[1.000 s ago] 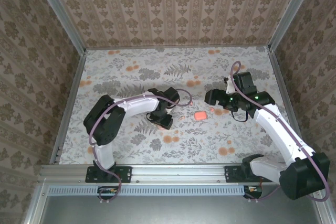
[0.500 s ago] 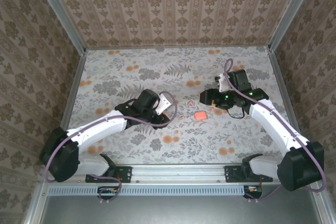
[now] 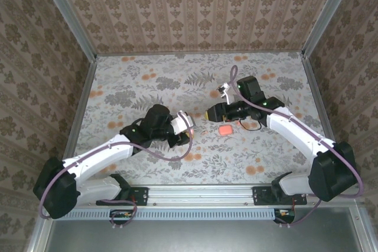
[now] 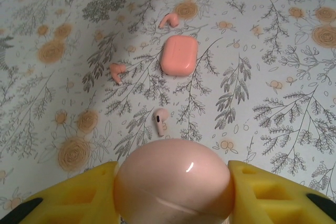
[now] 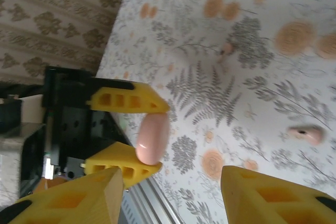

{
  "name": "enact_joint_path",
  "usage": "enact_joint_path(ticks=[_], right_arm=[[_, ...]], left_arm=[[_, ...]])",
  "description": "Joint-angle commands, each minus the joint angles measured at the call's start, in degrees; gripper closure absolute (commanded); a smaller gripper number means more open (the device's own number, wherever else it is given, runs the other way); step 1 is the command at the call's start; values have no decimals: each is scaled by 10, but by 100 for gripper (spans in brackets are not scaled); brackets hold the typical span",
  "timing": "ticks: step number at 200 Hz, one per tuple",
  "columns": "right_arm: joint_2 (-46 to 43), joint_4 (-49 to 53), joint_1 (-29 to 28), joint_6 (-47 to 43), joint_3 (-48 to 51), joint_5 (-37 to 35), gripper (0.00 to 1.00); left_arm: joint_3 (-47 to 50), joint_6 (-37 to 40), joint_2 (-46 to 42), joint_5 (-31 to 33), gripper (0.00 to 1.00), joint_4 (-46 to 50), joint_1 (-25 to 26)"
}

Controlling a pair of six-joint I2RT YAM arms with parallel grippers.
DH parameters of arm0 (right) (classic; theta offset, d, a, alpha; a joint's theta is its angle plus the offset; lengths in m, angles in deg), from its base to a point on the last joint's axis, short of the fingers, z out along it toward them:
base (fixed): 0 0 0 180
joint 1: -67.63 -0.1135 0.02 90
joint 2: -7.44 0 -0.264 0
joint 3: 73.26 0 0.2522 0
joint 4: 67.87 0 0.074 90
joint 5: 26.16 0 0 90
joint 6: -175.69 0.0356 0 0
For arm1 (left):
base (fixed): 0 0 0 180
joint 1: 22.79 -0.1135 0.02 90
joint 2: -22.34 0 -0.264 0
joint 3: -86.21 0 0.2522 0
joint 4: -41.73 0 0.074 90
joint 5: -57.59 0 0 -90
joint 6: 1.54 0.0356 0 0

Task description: Insert the wireless bluetooth earbuds into the charging case

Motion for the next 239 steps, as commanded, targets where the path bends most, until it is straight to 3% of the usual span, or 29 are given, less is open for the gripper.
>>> enact_joint_path(ticks=[1, 127, 239], right_arm=[[0, -45, -18, -11, 8, 38, 47], [79, -84, -71, 73, 13, 73, 49], [106, -118, -82, 105, 9, 86, 57]], left_arm=[[5, 33, -16, -18, 62, -26, -3], [-7, 38, -19, 12, 63, -29, 3], [-8, 44, -27, 20, 65, -32, 3]])
